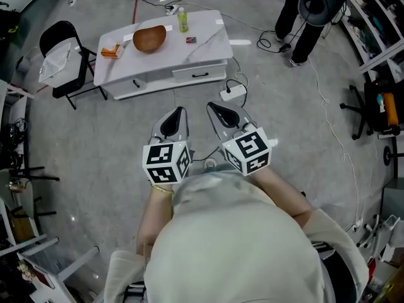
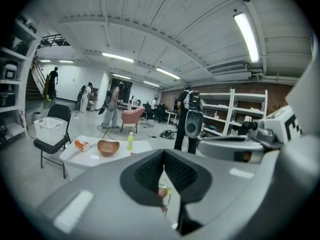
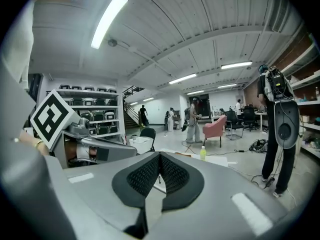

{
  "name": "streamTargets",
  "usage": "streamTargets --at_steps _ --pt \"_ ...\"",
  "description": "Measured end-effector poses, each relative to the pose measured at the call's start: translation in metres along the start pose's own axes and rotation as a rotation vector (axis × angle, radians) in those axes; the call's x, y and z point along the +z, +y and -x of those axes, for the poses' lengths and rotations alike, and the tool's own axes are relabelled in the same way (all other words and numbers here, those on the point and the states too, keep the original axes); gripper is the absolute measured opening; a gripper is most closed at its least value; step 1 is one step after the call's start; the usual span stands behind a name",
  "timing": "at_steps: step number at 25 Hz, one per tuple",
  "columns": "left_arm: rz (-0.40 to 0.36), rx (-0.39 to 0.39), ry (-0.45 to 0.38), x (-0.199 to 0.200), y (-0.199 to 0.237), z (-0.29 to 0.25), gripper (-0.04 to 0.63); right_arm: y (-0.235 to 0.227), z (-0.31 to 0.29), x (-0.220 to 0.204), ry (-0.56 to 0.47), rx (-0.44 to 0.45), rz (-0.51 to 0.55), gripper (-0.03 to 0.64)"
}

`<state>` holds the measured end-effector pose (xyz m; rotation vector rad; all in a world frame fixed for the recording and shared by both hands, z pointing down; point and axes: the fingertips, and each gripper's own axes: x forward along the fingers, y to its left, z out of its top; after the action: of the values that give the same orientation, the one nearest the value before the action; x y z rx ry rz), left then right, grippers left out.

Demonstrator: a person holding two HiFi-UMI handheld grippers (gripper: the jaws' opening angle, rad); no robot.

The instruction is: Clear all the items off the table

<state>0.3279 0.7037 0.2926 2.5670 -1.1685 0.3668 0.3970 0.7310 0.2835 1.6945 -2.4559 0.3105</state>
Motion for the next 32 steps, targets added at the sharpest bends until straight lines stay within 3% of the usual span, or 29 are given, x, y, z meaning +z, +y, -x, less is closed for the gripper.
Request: streamTargets --at_steps 4,11,17,32 --pt "0.03 0.003 -0.003 0.005 -0.003 -0.019 0.009 -0.018 -0.006 0.002 -0.006 0.009 -0.007 -0.008" --pt "0.0 0.018 0.02 0.01 -0.005 -0.037 0.009 -0.031 -0.014 -0.002 0.009 0.028 -0.018 -0.008" --pt "0.01 0.019 0.036 0.011 -0.002 -0.055 0.009 -0.05 -0.021 -0.006 0.038 -0.006 -0.028 -0.008" --pt "0.032 0.011 0.054 0.039 0.059 -0.133 0.009 -0.094 -0.105 0.004 0.072 -0.016 -0.049 -0.008"
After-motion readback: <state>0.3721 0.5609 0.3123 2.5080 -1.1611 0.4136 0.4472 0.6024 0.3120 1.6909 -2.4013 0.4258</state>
